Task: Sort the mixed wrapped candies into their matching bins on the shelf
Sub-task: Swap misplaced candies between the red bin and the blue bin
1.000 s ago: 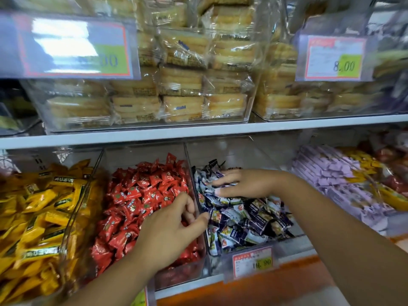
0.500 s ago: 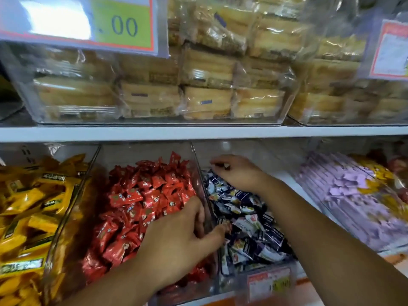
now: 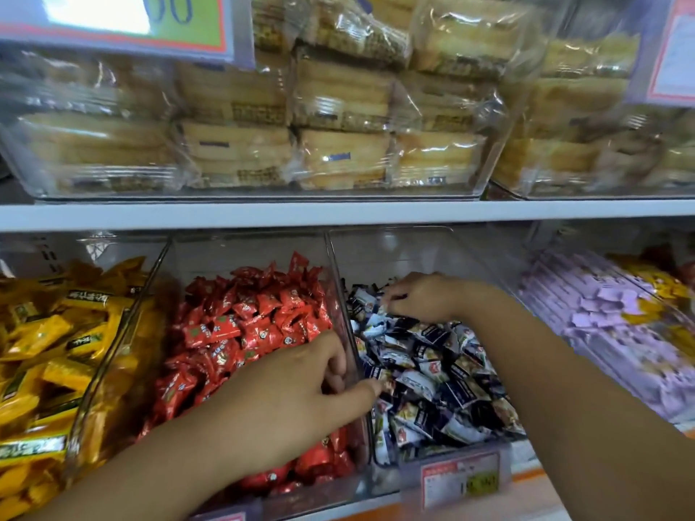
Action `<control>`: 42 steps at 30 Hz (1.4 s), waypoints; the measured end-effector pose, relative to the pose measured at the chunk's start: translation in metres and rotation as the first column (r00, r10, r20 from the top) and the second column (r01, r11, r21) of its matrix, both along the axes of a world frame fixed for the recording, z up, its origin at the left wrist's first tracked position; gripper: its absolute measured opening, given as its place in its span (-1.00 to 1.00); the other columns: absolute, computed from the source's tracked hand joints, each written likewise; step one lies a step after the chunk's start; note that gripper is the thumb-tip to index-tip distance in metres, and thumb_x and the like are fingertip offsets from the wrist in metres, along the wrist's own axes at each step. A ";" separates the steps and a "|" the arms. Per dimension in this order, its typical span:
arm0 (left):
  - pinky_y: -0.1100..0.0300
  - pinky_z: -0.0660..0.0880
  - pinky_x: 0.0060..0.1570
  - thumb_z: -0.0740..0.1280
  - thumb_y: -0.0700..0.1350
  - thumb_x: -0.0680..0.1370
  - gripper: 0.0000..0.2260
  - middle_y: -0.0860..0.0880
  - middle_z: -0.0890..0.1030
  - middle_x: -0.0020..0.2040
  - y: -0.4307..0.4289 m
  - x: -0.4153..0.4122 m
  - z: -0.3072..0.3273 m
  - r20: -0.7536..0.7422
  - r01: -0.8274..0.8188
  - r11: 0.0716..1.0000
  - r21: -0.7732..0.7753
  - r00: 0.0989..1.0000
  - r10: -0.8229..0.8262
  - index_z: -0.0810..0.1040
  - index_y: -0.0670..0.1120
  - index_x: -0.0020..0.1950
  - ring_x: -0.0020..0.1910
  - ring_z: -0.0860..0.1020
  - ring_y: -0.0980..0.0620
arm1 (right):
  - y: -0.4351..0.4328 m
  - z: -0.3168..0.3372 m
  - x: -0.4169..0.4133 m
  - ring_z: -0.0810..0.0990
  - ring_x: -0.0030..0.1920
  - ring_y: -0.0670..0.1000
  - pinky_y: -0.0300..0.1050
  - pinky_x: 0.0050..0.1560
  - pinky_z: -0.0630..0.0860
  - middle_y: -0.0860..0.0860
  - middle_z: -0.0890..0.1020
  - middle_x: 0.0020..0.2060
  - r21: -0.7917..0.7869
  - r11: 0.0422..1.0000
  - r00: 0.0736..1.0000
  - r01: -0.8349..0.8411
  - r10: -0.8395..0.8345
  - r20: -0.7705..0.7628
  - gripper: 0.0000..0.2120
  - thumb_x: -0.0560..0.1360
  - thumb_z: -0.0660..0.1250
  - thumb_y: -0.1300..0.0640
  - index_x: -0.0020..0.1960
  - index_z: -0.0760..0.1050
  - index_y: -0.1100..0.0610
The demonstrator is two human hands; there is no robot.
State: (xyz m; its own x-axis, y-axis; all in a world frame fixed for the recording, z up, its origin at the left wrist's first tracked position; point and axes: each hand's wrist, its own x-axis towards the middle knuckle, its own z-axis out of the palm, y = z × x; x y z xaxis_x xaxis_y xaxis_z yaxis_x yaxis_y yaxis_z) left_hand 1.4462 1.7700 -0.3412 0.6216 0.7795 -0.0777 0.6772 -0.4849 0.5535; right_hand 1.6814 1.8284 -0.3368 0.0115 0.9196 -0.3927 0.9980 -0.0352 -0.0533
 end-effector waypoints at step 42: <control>0.25 0.29 -0.32 0.17 0.28 0.51 -0.73 0.11 0.41 -0.30 -0.006 0.010 -0.008 0.030 -0.026 0.998 -0.063 0.999 0.028 0.32 0.10 -0.12 -0.39 0.34 0.22 | 0.004 -0.039 -0.002 0.00 0.51 0.21 0.28 0.44 0.04 -0.01 0.08 0.54 0.288 0.956 0.968 0.049 -0.117 0.224 -0.52 0.54 0.19 -0.27 0.44 0.27 -0.26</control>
State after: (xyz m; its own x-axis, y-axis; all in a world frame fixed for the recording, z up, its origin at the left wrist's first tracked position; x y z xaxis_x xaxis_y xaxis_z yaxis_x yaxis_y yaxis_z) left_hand 1.4560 1.7638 -0.3488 0.6033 0.7902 -0.1080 0.6715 -0.4302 0.6034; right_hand 1.6796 1.8323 -0.3755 0.1532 0.9833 -0.0981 0.9771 -0.1358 0.1638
